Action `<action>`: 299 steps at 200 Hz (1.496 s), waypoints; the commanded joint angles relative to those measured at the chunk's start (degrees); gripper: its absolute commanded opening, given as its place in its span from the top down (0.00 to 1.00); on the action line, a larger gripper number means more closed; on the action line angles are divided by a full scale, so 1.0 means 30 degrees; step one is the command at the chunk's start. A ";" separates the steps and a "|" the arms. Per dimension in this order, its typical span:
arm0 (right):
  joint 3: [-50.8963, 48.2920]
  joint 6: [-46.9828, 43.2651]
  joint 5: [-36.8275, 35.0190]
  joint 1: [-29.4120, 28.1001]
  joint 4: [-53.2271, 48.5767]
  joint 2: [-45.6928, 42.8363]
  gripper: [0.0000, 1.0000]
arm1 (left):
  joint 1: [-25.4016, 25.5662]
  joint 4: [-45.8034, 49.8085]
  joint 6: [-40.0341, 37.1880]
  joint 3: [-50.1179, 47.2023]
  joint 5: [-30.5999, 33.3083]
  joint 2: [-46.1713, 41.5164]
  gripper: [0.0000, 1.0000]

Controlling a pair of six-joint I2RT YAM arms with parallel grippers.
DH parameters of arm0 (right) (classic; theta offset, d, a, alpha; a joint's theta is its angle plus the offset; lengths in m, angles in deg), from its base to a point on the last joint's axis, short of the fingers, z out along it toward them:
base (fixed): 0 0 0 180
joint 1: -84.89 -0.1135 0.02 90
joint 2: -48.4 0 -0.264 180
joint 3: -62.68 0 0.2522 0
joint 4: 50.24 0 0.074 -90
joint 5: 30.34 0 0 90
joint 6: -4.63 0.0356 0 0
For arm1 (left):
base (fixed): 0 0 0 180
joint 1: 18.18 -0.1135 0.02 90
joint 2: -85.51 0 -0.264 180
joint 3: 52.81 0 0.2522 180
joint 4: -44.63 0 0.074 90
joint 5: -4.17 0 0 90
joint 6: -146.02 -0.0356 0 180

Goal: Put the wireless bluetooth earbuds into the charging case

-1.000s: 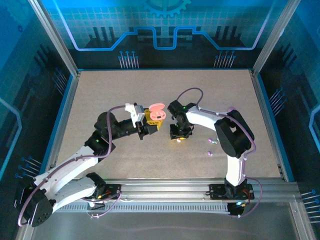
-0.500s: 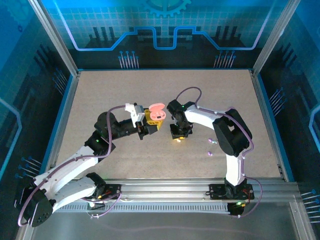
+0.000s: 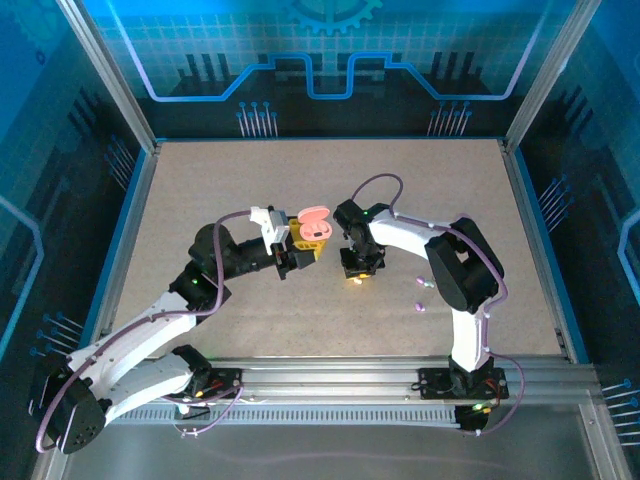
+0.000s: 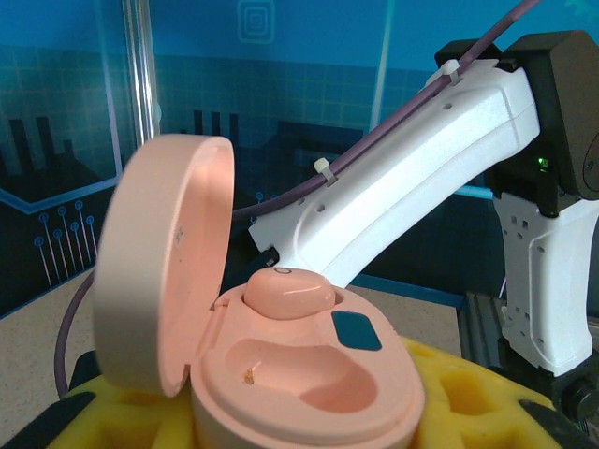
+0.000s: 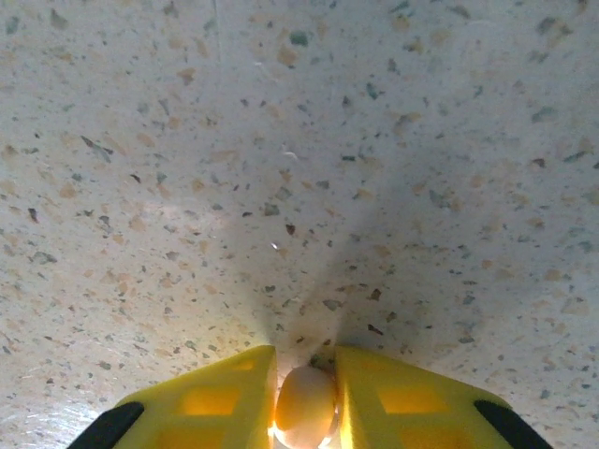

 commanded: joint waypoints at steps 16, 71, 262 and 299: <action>0.0277 0.0330 -0.0738 -0.0242 -0.0793 0.0207 0.79 | 0.0137 -0.0476 -0.0267 0.0362 0.0281 -0.0199 0.74; -0.1156 0.0482 0.0576 0.0419 0.0169 -0.3435 0.81 | 0.0108 -0.0170 -0.0425 0.0218 0.0738 -0.0236 0.74; -0.2383 0.4848 1.5993 0.4129 0.8154 -1.4236 0.79 | 0.0984 -0.2109 -0.1469 0.0589 0.1807 0.4673 0.73; -0.1581 0.4316 1.4750 0.3083 0.7257 -1.3698 0.79 | 0.1441 -0.3093 -0.2070 0.0471 0.2081 0.5103 0.73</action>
